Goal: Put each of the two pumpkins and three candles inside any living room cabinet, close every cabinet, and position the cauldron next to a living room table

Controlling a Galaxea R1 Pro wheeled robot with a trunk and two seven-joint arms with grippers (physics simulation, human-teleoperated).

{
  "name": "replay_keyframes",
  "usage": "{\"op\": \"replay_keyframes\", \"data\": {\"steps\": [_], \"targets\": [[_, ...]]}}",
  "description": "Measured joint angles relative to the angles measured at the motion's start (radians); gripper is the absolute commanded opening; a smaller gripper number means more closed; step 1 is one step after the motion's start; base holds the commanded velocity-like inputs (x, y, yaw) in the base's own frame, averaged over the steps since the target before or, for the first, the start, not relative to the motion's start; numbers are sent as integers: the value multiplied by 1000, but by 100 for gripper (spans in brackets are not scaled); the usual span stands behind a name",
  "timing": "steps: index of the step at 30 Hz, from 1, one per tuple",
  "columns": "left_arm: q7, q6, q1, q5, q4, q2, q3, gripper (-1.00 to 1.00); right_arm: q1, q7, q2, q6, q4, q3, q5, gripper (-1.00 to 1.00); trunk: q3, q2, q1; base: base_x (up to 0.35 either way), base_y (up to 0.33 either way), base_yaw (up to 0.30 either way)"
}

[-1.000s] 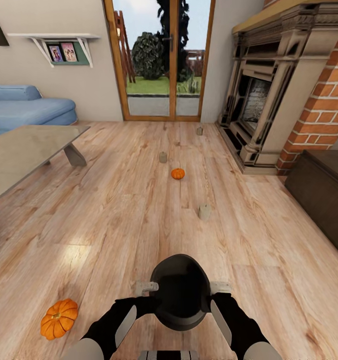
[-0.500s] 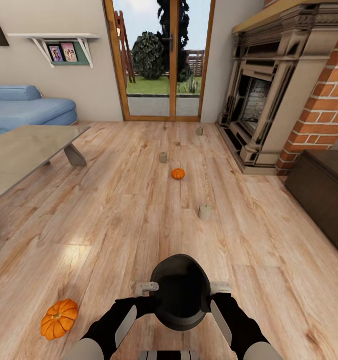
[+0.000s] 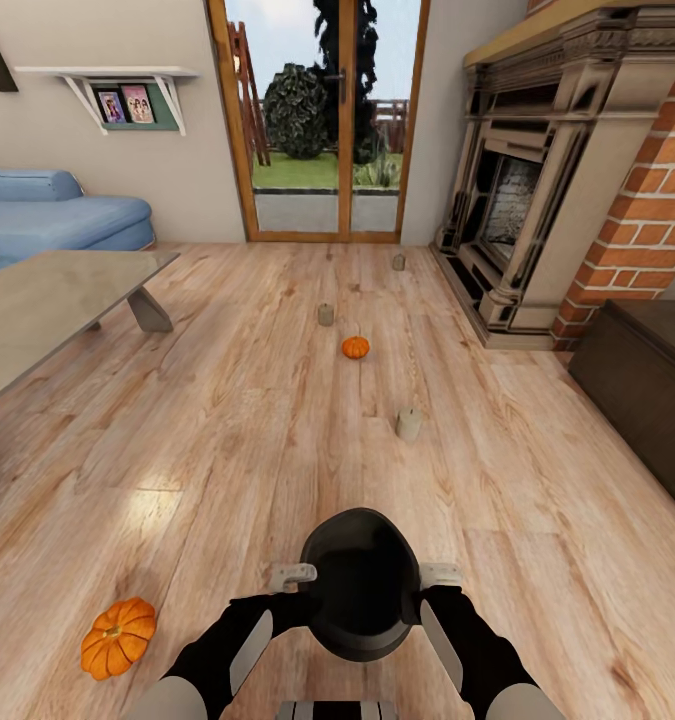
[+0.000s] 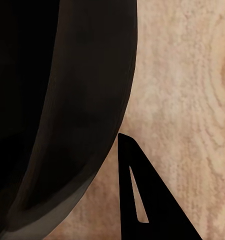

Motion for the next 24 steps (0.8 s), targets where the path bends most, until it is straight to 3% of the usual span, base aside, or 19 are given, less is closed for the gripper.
{"op": "replay_keyframes", "data": {"steps": [5,24], "targets": [[0,-1,0,17,0,1,-2,-100,0,0,0,0,0,0,0,-100,0,0,0,0,0,0],[1,-20,0,13,0,1,-1,-100,0,0,0,-10,10,-1,-2,-100,4,0,0,0,0,0]]}}
